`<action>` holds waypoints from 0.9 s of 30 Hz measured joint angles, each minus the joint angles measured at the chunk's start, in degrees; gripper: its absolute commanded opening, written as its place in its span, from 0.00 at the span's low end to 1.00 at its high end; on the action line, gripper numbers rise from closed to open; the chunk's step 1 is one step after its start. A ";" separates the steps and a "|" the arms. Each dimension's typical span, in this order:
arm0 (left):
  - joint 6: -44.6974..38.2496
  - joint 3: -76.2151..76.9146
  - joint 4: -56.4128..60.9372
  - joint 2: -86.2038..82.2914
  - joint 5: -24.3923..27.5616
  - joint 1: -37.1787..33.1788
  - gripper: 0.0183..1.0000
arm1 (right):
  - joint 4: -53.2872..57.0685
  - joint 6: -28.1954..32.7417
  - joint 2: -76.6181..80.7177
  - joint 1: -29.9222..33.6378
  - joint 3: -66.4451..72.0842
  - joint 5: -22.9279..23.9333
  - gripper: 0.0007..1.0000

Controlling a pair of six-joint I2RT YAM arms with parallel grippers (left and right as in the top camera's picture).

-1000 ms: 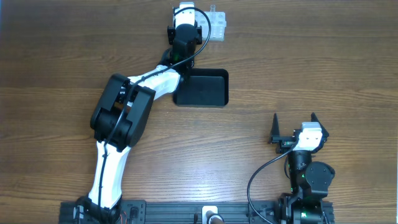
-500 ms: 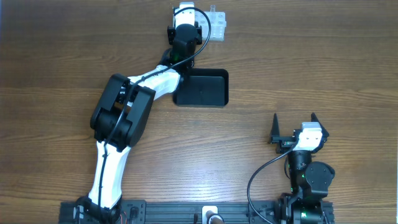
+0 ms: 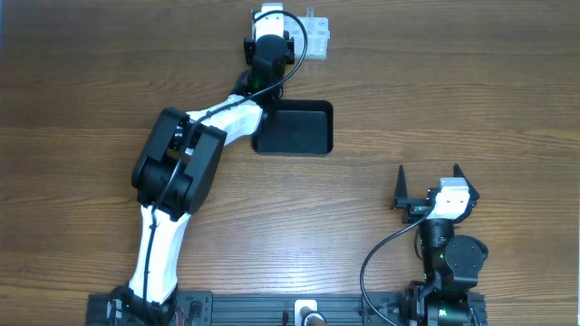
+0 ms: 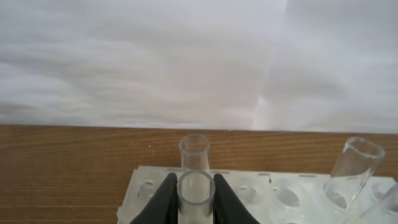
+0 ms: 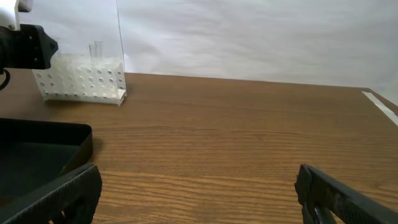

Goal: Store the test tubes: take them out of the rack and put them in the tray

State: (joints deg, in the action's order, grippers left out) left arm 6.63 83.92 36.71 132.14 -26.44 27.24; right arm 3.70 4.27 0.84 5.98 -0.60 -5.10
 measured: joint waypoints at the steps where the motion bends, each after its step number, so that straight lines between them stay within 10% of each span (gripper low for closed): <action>1: -0.02 0.00 0.33 0.00 0.00 0.00 0.06 | 0.00 -0.04 0.00 0.00 0.00 0.02 0.99; 27: -0.74 0.00 2.56 0.00 -1.36 0.00 0.02 | 0.00 0.00 0.00 0.00 0.00 0.00 0.99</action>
State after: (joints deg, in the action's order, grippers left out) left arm 5.89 83.92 39.27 132.14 -27.79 27.24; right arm 3.70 4.27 0.84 5.98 -0.60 -5.10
